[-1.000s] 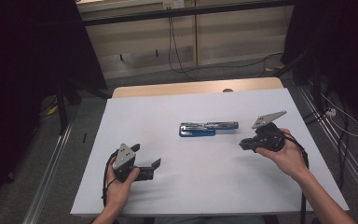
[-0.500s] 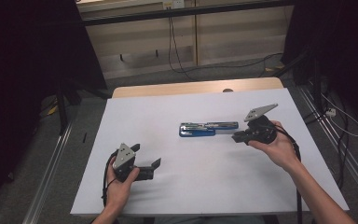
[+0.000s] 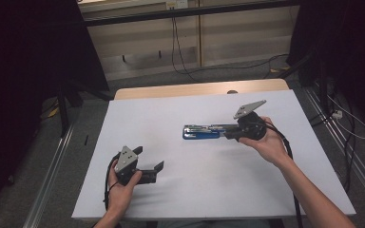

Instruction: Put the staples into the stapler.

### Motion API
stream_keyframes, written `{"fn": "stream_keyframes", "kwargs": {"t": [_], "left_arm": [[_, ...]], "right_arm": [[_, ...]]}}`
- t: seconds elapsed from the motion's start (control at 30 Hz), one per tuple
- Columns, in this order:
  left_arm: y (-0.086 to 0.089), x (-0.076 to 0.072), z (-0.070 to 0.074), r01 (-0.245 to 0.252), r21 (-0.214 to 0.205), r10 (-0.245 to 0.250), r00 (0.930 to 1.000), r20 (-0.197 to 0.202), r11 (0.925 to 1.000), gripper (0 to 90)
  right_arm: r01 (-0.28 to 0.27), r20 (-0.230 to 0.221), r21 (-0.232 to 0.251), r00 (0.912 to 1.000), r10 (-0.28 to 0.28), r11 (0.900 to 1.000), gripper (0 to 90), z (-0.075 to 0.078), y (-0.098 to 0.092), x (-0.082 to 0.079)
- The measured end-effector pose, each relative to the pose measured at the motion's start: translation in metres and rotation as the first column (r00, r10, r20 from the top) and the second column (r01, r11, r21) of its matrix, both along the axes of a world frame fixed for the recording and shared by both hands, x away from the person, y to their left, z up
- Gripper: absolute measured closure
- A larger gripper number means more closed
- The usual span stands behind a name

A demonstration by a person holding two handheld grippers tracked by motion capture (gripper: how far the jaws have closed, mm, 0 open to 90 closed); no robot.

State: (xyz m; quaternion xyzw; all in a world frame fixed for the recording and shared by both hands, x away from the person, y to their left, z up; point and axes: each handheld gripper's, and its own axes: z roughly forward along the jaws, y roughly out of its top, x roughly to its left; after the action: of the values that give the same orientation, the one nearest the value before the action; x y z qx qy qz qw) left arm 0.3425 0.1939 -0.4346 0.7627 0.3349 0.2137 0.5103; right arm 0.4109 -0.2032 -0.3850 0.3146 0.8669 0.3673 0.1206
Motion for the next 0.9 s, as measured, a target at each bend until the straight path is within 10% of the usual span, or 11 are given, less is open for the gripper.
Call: {"fn": "stream_keyframes", "kwargs": {"t": [0.9], "left_arm": [[0.002, 0.001, 0.000, -0.001, -0.002, 0.001, 1.0000, -0.001, 1.0000, 3.6]], "right_arm": [[-0.044, 0.027, 0.031, 0.9987, 0.044, 0.9985, 79.4, 0.001, 0.030, 0.027]]}}
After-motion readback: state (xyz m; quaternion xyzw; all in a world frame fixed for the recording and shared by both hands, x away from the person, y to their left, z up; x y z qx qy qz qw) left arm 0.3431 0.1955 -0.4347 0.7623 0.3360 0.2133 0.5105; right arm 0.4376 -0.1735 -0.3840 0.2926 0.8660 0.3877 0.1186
